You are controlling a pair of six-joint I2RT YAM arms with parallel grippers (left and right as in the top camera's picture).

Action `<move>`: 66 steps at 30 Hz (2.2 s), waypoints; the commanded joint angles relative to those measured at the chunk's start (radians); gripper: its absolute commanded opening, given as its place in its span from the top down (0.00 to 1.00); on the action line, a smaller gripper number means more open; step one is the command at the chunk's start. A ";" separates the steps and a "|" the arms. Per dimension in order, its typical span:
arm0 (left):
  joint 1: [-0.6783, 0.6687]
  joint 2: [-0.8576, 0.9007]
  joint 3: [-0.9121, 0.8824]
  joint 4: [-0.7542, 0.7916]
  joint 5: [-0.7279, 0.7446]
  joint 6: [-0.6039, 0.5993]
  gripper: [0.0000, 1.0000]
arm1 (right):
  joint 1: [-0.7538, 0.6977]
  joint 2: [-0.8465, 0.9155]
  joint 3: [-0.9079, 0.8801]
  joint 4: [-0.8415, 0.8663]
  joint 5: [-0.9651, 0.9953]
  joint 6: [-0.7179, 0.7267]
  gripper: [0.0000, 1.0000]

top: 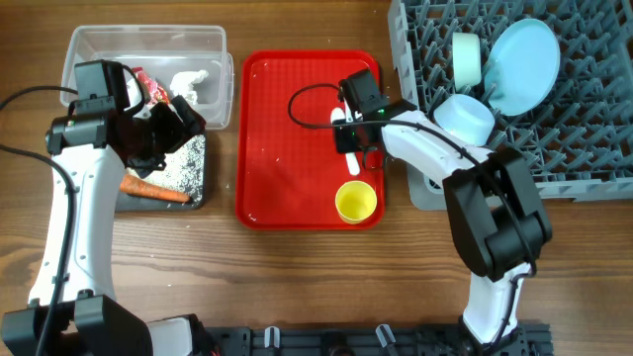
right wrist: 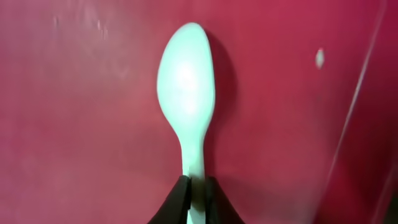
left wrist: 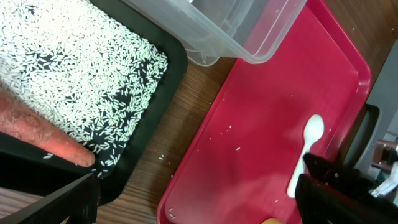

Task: Sort waste into correct bins and load items into the dishwasher rack
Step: 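Lift the white spoon and carry it into the dish rack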

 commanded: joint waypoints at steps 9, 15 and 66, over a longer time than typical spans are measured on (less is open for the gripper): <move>0.002 -0.020 -0.001 0.003 -0.006 0.016 0.00 | -0.105 0.042 0.067 0.020 -0.054 -0.097 0.96; 0.002 -0.020 -0.001 0.003 -0.006 0.016 0.00 | -0.086 0.042 0.211 -0.057 -0.105 -0.238 0.54; 0.002 -0.020 -0.001 0.003 -0.006 0.016 0.00 | -0.282 -0.183 0.485 -0.632 0.135 -0.175 0.96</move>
